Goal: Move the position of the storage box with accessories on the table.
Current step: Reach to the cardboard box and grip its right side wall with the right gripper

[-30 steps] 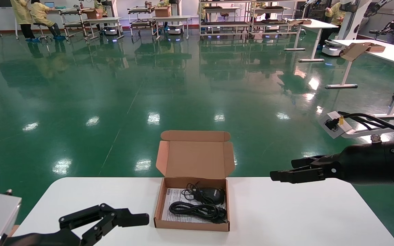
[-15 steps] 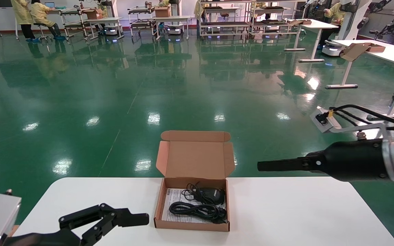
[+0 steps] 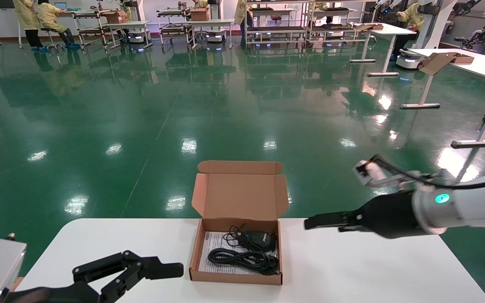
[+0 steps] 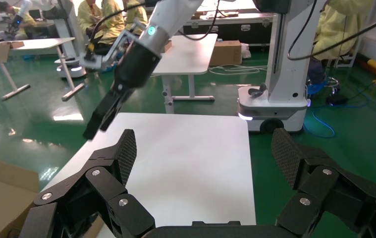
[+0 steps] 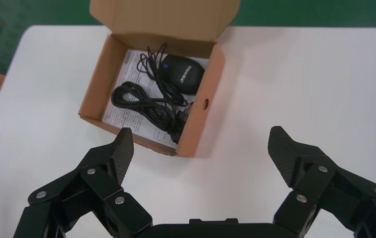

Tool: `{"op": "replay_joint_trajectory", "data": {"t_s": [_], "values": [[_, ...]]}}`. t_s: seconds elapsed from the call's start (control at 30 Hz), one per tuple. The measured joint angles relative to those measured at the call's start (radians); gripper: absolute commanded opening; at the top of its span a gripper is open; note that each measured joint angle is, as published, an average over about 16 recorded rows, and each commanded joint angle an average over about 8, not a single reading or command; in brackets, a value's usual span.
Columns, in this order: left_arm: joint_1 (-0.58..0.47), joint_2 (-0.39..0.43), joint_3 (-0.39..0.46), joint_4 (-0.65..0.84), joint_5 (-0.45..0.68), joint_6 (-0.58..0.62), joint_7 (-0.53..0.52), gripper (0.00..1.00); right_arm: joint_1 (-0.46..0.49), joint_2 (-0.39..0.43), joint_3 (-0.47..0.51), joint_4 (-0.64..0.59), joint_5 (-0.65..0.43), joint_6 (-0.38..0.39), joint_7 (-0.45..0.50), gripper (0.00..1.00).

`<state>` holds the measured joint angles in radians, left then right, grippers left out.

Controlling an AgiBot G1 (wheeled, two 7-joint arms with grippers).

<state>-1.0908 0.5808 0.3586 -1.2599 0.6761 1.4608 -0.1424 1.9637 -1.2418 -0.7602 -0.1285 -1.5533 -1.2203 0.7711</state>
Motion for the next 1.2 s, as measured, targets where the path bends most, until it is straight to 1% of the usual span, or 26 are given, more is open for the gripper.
{"op": "replay_joint_trajectory", "data": {"t_s": [0.3,0.57,1.2], "values": [[0.000,0.000,0.000,0.000,0.000,0.000,0.000,1.00,-0.082,-0.081,-0.001,0.010,-0.004,0.124,0.007,1.00],[0.000,0.000,0.000,0.000,0.000,0.000,0.000,1.00,-0.158,-0.109,0.001,0.066,-0.007,0.222,0.024,1.00],[0.000,0.000,0.000,0.000,0.000,0.000,0.000,1.00,-0.295,-0.107,-0.047,0.268,-0.063,0.335,0.179,1.00]]}}
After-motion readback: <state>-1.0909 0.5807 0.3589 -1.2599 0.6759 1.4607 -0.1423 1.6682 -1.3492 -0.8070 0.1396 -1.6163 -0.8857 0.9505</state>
